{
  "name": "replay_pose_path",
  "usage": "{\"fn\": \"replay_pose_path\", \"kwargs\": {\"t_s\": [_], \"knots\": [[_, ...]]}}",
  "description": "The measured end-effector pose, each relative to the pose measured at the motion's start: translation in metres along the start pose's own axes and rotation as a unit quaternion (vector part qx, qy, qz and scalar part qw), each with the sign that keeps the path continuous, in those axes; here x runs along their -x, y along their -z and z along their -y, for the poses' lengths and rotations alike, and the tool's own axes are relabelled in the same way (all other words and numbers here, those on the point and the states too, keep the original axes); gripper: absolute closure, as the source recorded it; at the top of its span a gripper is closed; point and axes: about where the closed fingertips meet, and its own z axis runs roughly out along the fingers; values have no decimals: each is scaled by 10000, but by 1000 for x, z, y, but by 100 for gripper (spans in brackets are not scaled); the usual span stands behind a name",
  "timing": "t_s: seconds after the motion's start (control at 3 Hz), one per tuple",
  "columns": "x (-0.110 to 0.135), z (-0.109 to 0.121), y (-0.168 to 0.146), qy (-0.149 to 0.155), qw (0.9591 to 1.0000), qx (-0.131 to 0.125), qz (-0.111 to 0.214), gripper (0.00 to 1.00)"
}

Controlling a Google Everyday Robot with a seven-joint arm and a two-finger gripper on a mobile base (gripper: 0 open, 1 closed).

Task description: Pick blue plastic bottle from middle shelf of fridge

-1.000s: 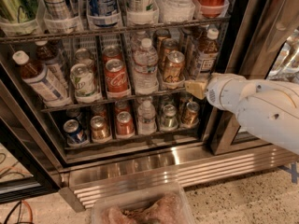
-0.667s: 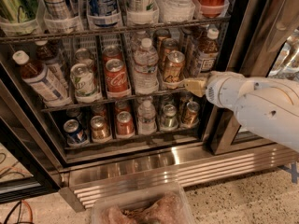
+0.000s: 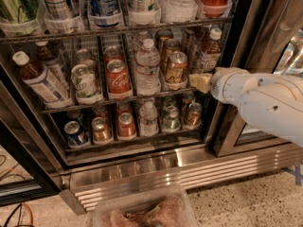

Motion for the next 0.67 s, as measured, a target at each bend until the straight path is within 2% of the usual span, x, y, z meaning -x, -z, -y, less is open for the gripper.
{"fn": "replay_pose_path", "kwargs": {"t_s": [0.67], "knots": [[8, 15, -13, 45, 9999, -121, 76, 40]]}}
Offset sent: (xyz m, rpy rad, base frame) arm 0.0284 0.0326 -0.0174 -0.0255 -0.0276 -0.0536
